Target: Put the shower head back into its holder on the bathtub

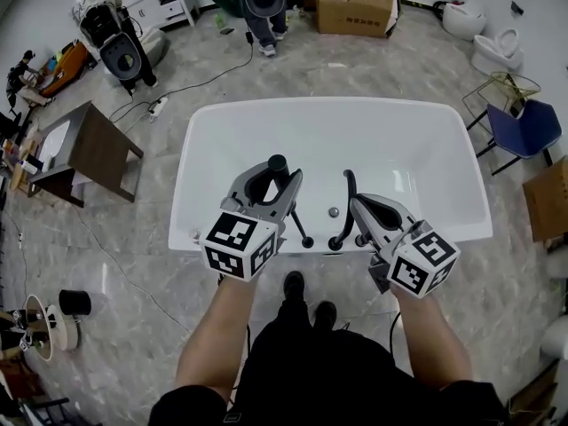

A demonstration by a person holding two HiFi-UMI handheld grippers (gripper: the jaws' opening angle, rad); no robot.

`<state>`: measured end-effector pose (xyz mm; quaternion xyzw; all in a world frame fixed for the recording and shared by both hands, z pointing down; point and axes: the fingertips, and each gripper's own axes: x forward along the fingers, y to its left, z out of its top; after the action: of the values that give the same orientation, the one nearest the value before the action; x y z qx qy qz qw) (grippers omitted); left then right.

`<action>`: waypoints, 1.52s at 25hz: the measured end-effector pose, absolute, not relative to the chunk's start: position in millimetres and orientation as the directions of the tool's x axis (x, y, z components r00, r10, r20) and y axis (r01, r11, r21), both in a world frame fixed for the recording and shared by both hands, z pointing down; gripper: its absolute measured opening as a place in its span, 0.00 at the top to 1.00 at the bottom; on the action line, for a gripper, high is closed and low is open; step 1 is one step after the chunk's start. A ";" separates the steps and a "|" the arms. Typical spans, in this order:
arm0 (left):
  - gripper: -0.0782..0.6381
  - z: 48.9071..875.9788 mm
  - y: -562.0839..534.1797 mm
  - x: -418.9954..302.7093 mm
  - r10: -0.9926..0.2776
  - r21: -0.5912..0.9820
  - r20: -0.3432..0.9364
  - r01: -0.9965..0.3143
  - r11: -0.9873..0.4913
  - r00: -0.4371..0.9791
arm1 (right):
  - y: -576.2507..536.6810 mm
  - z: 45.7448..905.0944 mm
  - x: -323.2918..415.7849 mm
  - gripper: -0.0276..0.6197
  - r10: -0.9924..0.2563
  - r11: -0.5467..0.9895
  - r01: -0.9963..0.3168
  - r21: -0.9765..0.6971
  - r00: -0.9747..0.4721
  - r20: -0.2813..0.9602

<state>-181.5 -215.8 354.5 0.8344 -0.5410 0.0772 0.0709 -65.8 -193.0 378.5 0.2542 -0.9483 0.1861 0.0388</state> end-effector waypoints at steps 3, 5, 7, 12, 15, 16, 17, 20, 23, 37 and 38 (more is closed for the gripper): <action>0.69 374.9 -221.4 -176.4 -0.879 0.039 0.240 -0.909 -0.415 0.411 | -196.6 388.4 -64.8 0.94 -0.470 0.789 -0.507 -0.345 -0.862 0.191; 0.69 385.7 -224.6 -173.1 -0.869 0.046 0.258 -0.904 -0.425 0.422 | -198.8 393.8 -65.0 0.94 -0.471 0.783 -0.512 -0.353 -0.859 0.201; 0.69 395.0 -227.7 -169.9 -0.858 0.053 0.273 -0.898 -0.438 0.435 | -201.5 398.3 -65.9 0.94 -0.473 0.776 -0.518 -0.361 -0.856 0.209; 0.69 424.2 -229.5 -162.3 -0.826 0.072 0.312 -0.879 -0.472 0.469 | -202.1 412.3 -69.6 0.94 -0.483 0.758 -0.532 -0.379 -0.847 0.224; 0.69 443.9 -229.5 -157.9 -0.809 0.088 0.338 -0.872 -0.482 0.482 | -199.7 422.3 -69.0 0.94 -0.486 0.747 -0.540 -0.388 -0.842 0.236; 0.69 450.2 -229.4 -157.2 -0.803 0.092 0.347 -0.870 -0.485 0.484 | -199.0 425.4 -68.8 0.94 -0.487 0.742 -0.544 -0.392 -0.839 0.242; 0.69 456.7 -229.1 -156.8 -0.797 0.095 0.358 -0.868 -0.487 0.487 | -198.4 428.6 -68.7 0.94 -0.489 0.736 -0.549 -0.397 -0.836 0.249; 0.69 478.2 -225.0 -153.0 -0.775 0.106 0.395 -0.862 -0.495 0.493 | -196.0 438.3 -65.6 0.94 -0.497 0.716 -0.564 -0.412 -0.826 0.266; 0.69 495.9 -220.8 -146.8 -0.753 0.115 0.427 -0.855 -0.505 0.502 | -194.5 442.8 -62.1 0.94 -0.502 0.706 -0.572 -0.418 -0.820 0.275; 0.69 571.0 -209.6 -135.6 -0.683 0.174 0.528 -0.852 -0.494 0.504 | -189.2 471.4 -48.7 0.94 -0.500 0.668 -0.601 -0.438 -0.799 0.335; 0.69 576.6 -209.5 -134.6 -0.678 0.178 0.535 -0.852 -0.492 0.503 | -189.8 474.0 -47.9 0.94 -0.497 0.667 -0.602 -0.439 -0.798 0.340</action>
<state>-134.6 -209.5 576.6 0.8398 -0.4555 0.2019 0.2153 -47.9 -189.8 474.0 0.3026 -0.9079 0.2739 0.0958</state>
